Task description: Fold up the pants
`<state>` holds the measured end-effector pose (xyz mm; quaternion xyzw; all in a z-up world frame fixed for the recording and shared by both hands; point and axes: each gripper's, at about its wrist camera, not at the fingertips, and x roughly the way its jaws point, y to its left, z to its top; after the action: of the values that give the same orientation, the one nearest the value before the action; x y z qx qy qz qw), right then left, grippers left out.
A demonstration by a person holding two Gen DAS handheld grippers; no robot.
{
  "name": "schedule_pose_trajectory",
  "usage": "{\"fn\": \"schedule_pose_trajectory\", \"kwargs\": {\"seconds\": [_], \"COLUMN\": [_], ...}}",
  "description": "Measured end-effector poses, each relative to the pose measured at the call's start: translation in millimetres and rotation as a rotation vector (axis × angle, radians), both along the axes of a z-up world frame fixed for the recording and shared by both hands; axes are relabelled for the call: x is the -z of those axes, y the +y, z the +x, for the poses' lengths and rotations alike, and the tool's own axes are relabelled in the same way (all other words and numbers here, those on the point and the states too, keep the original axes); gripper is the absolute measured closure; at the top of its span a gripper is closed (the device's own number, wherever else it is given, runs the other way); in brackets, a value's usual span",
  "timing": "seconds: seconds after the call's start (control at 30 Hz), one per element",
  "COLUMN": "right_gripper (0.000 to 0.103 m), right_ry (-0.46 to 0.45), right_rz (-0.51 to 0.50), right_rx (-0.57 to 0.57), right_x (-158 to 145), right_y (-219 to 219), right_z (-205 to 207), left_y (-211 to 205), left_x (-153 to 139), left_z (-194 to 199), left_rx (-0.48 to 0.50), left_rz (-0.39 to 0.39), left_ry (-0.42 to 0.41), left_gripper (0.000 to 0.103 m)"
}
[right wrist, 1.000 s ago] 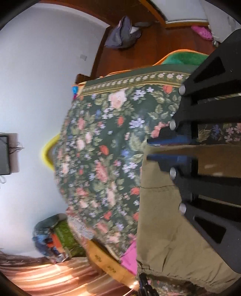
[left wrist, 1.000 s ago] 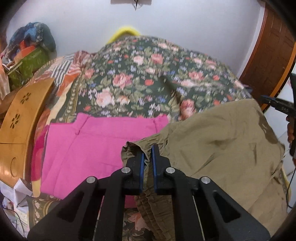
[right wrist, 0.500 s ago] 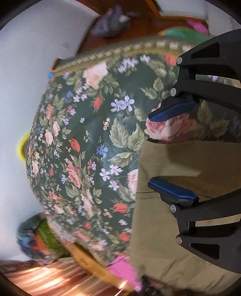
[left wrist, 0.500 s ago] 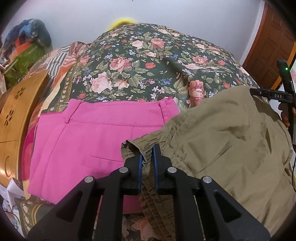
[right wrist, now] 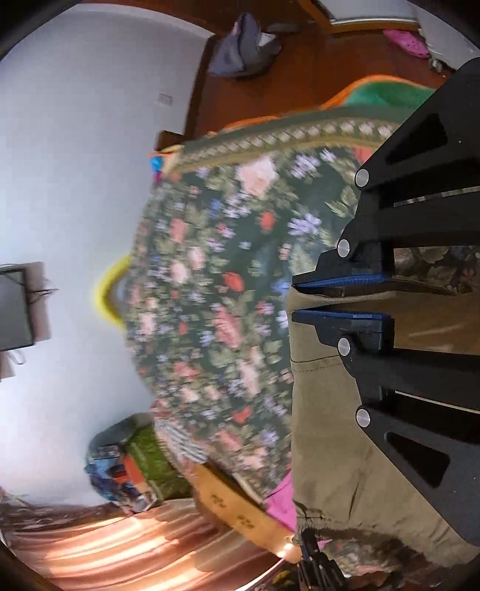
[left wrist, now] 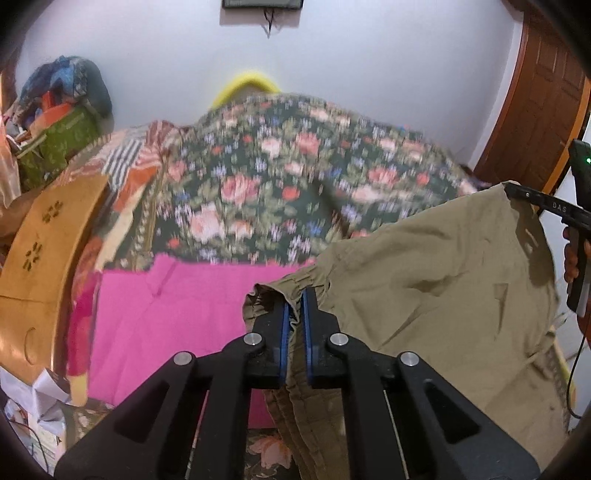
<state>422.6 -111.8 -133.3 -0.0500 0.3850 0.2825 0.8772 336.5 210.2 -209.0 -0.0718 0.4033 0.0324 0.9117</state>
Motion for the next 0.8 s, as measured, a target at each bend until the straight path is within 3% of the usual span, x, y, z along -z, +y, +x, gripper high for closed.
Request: {"fn": "schedule_pose_trajectory", "kwargs": {"seconds": [0.2, 0.37, 0.8], "right_gripper": [0.093, 0.093, 0.093], "right_ry": [-0.11, -0.143, -0.117], "right_rz": [0.056, 0.093, 0.155], "right_rx": [0.02, 0.009, -0.009], "right_x": [-58.6, -86.6, -100.3], "right_y": [-11.1, -24.0, -65.8], "right_z": [-19.1, -50.2, -156.0], "left_y": [-11.4, -17.9, -45.0], "left_x": [-45.4, -61.8, -80.8], "left_z": [-17.0, -39.7, -121.7], "left_rx": [0.04, 0.064, 0.15], "left_rz": [0.002, 0.0, 0.008], "left_ry": [-0.076, -0.087, -0.1], "left_gripper": [0.098, 0.098, 0.099]}}
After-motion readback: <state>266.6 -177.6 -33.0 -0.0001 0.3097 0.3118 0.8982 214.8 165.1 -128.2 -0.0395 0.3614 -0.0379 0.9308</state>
